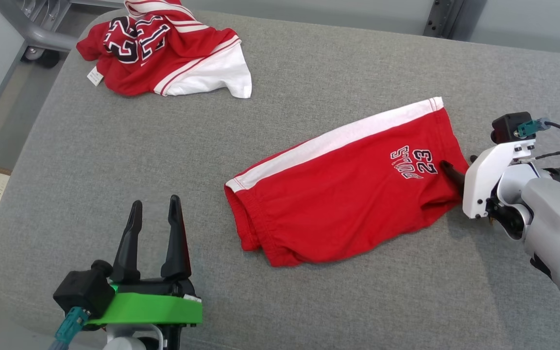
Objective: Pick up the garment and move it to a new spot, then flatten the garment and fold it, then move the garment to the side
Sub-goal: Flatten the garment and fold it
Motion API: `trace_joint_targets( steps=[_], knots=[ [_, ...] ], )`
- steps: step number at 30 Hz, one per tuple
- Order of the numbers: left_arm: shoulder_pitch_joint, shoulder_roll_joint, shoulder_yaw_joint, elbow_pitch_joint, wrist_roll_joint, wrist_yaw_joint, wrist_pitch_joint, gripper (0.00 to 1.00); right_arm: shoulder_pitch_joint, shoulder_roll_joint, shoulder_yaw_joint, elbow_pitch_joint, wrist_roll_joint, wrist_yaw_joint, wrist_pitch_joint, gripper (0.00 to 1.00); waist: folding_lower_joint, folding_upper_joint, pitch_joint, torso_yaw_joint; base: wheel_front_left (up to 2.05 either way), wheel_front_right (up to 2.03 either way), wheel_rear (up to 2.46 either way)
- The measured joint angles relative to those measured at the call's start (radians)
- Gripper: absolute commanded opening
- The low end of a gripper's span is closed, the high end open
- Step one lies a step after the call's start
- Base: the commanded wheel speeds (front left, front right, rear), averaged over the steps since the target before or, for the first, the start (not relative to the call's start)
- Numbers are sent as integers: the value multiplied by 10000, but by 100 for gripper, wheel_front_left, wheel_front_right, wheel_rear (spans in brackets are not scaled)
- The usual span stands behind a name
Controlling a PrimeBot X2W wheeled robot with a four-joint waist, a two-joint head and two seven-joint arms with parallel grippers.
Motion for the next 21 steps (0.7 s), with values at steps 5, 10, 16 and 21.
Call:
trace_joint_targets(
  steps=[5,10,16,21],
  knots=[
    [63,0,88,-13,-38,42,0,100,-36,90,36,-6,211,-8,316,0,0,0,-12,-26,0,0,0],
    [75,0,117,-44,6,38,0,100,-15,128,102,-326,405,2,290,0,0,0,-38,-261,0,0,0],
    [72,0,155,-46,29,-59,0,100,245,-71,8,-965,652,4,-439,0,0,0,-84,-722,0,0,0],
    [33,-2,230,25,328,-176,0,100,607,-328,-176,-1601,943,2,-1289,0,0,0,-144,-1268,0,0,0]
  ],
)
